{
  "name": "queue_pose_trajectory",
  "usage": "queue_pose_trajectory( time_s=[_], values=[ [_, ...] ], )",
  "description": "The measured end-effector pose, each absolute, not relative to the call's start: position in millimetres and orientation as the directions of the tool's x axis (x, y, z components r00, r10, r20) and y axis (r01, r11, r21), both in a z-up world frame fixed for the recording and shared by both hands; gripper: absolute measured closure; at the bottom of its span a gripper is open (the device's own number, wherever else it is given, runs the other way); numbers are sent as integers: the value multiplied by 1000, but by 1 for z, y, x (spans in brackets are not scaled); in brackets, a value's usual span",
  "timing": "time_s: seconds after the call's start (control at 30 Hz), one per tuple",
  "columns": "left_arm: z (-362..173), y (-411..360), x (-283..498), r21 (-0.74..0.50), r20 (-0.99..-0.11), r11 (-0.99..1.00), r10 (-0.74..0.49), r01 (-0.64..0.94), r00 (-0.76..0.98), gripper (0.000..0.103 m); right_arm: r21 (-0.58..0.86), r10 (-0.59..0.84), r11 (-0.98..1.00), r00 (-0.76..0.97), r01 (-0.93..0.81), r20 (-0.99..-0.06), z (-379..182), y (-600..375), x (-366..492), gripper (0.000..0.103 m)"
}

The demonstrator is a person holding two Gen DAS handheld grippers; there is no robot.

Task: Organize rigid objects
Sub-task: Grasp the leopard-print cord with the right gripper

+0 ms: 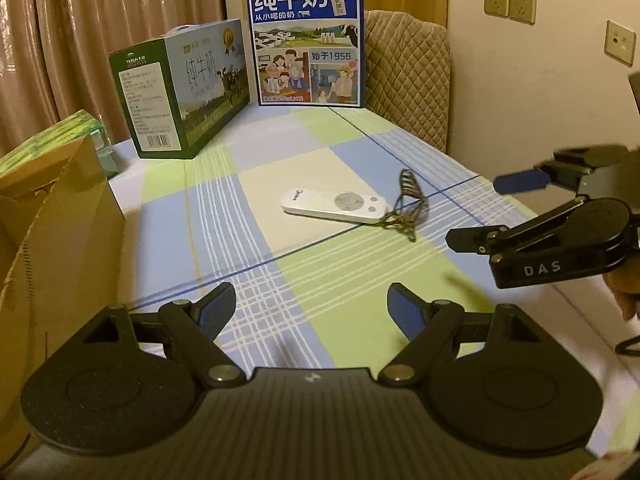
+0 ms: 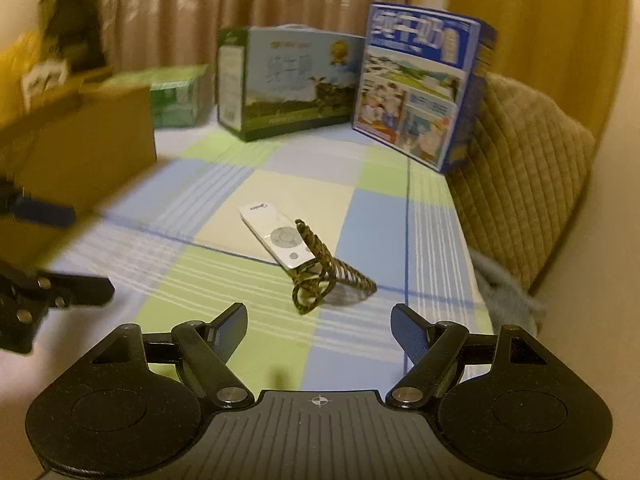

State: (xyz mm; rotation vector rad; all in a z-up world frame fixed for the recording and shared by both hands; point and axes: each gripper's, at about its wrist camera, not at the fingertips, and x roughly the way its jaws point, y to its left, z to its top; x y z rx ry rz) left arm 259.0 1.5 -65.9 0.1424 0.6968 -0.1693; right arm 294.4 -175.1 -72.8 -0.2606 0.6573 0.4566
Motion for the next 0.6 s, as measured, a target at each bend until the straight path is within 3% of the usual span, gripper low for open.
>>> queue_pose_trajectory(
  time_s=[0.13,0.3,0.6],
  values=[
    [-80,9,270,63,-644,983,-94,175,759,23,-200,307,827,720,-526,-622,-88,-159,309,27],
    [-92,14,276,34,-656,987,-94,154,749,24,-241,296,807,721,-540,-627,-104,-148,327,28],
    [-94,13,279,-16,-656,988,-126,153,744,24,-338,275,757,742,-559,-611,-112,-138,338,42]
  ],
)
